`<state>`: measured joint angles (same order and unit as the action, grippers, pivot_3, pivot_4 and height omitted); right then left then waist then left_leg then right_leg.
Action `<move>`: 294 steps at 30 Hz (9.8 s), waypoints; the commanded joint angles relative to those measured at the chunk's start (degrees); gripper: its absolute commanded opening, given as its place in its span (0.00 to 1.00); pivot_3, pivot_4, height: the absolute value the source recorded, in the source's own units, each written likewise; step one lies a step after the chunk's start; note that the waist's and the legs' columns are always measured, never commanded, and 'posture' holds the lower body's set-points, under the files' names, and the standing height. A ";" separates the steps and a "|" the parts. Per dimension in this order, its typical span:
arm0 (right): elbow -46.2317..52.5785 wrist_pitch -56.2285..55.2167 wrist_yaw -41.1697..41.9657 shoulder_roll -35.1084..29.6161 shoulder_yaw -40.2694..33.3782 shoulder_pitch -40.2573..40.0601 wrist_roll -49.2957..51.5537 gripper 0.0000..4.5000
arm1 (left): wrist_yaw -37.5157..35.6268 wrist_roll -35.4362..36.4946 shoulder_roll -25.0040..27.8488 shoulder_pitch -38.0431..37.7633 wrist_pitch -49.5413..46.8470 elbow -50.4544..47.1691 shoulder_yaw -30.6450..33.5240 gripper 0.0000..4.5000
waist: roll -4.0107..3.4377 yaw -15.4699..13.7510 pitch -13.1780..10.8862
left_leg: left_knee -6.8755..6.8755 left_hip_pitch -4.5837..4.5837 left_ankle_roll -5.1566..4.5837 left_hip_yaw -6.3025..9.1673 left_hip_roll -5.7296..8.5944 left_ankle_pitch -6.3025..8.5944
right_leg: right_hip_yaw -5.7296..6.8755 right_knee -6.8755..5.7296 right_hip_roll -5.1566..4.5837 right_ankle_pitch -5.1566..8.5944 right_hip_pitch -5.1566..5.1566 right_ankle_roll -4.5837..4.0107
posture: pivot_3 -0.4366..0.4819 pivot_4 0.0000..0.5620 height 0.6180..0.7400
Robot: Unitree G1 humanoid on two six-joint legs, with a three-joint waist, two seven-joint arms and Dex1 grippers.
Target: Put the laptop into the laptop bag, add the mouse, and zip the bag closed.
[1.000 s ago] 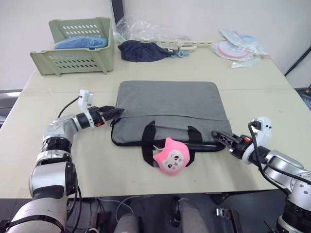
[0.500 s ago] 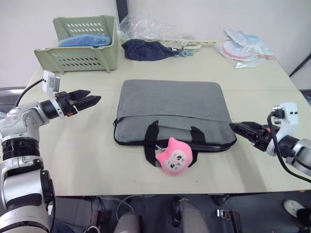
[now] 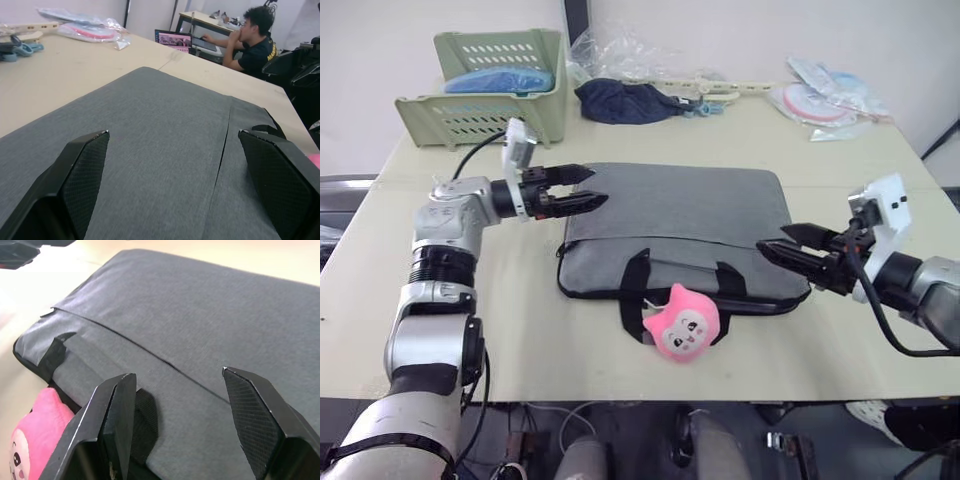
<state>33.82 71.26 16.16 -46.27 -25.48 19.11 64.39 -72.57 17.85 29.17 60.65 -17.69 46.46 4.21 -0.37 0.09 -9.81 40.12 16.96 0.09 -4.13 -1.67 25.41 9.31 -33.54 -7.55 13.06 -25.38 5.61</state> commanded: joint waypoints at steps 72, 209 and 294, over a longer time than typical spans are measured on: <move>3.38 -12.88 5.35 -5.81 22.66 -5.44 2.61 0.68 | 7.78 -16.79 -17.74 2.83 27.40 28.61 -1.55 0.02 | 0.19 -1.10 0.34 | 0.20 -0.18 -0.27 0.06 0.03 0.08 | 0.04 0.11 -0.04 -0.07 0.35 0.07 | 0.48 0.27 1.00; -11.13 -16.53 34.12 -16.37 -16.11 -43.56 -26.02 0.00 | 11.14 -20.37 -20.49 -4.45 29.98 29.06 -5.96 0.00 | -0.35 -1.63 1.97 | -0.04 -0.94 -0.67 0.49 0.03 0.44 | 0.45 1.38 -0.05 -0.23 1.75 0.36 | 0.48 0.27 1.00; -45.05 -39.99 17.96 -6.09 12.10 3.82 -53.63 0.00 | 9.52 -20.49 -20.54 -6.47 30.84 28.31 -6.64 0.00 | -1.43 -0.76 2.52 | -0.02 -0.96 -0.69 0.42 0.05 0.43 | 0.49 1.51 -0.05 -0.37 1.85 0.61 | 0.48 0.27 1.00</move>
<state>-10.70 33.51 35.93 -52.27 -12.35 20.11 12.17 -61.42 1.55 9.37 59.05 15.05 70.27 1.09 -1.80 -0.67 -7.28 40.09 16.00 -0.60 -3.72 -1.63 25.83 9.80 -32.04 -7.60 12.70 -23.53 6.22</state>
